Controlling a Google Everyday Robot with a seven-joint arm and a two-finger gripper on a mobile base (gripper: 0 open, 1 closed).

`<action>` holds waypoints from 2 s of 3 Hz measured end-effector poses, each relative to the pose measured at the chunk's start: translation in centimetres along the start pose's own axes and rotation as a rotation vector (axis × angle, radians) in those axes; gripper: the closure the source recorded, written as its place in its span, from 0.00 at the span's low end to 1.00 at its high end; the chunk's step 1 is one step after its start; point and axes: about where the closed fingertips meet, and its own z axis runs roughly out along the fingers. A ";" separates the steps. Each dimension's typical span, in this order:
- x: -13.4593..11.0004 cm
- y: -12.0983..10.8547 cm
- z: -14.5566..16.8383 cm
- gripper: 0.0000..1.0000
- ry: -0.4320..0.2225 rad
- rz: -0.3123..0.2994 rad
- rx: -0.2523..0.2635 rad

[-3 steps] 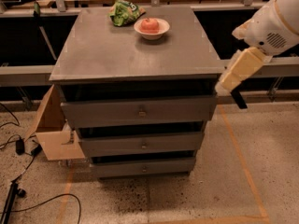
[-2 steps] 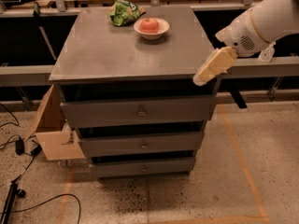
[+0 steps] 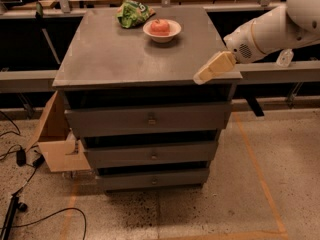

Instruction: Pick apple from paper bowl and place on counter

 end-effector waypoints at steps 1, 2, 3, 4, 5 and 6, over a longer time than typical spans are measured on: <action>0.0 0.0 0.0 0.00 0.000 0.000 0.000; -1.2 -1.3 1.3 0.00 -0.074 0.045 0.020; -4.6 -5.3 3.6 0.00 -0.232 0.117 0.073; -8.5 -9.4 5.3 0.00 -0.348 0.144 0.126; -11.3 -12.5 7.4 0.00 -0.414 0.178 0.150; -13.4 -14.4 10.7 0.00 -0.438 0.228 0.167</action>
Offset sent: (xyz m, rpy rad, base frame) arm 0.0980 0.0187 0.0178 0.3705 -0.1509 -0.1768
